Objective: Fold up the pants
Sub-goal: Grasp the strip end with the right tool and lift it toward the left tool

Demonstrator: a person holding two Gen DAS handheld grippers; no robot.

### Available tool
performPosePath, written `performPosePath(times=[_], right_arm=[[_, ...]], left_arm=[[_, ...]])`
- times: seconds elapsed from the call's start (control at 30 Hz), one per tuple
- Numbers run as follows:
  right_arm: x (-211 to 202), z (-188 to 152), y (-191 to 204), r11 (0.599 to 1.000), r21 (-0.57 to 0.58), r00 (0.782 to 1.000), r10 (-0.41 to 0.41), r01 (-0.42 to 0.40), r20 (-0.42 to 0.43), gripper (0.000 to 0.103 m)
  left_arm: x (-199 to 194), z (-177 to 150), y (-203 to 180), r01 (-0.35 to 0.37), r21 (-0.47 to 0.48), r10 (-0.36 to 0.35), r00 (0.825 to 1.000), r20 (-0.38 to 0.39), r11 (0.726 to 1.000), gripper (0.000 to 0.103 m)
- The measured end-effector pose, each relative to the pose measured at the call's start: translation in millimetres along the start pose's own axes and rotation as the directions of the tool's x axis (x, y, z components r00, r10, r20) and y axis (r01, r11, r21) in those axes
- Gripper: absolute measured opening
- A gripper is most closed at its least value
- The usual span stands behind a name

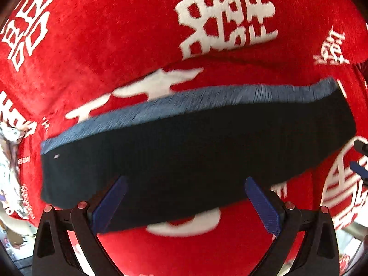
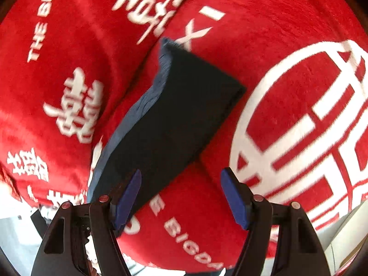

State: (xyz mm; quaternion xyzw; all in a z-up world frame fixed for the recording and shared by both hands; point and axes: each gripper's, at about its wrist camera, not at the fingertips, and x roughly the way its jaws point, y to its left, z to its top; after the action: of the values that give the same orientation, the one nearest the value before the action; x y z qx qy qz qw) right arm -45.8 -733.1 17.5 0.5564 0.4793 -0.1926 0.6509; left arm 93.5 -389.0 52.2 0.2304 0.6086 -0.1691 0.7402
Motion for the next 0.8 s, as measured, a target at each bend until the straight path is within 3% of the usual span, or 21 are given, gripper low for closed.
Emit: performPosePath(times=[0.07,0.17,0.3,0.4,0.47,0.53,0.67,0.8], right_arm=[[3,9,-2,1.000,-0.016,0.999,0.024,-0.024,0.030,0.073],[10,19,0,0.994,-0.066,0.995,0.085,-0.082,0.044,0.042],[26,28,-3,0.995,-0.098,0.999,-0.009,0.013,0.046,0.042],[24,21,-15,0.997,-0.042,0.997,0.063,-0.061,0.041,0.045],[21,10,-18,0.995,-0.041,0.996,0.092,-0.091,0.015,0.054],[28,-1,-26,0.993,-0.034,0.993,0.116,-0.117,-0.021,0.056],[49,-2,-40,0.984,0.002,0.982,0.179,-0.179,-0.056,0.056],[70,6,-49,0.954,0.064,0.955,0.294,-0.291,-0.038,0.056]], left_arm=[[10,12,-4,0.002,-0.016,-0.002,0.999,0.045,1.000,0.103],[32,25,-10,0.009,-0.033,-0.006,0.998,0.064,0.999,0.103],[76,22,-14,-0.019,-0.062,0.017,0.999,-0.031,0.998,0.103],[79,10,-7,0.015,-0.112,-0.020,0.999,-0.039,0.994,0.103],[77,7,-7,0.011,-0.094,-0.016,0.999,-0.050,0.996,0.103],[73,8,-7,0.012,-0.080,-0.015,0.999,-0.045,0.997,0.103],[62,31,-18,0.039,-0.081,-0.037,0.999,0.025,0.996,0.103],[77,58,-39,0.042,-0.078,-0.039,0.999,0.029,0.996,0.103]])
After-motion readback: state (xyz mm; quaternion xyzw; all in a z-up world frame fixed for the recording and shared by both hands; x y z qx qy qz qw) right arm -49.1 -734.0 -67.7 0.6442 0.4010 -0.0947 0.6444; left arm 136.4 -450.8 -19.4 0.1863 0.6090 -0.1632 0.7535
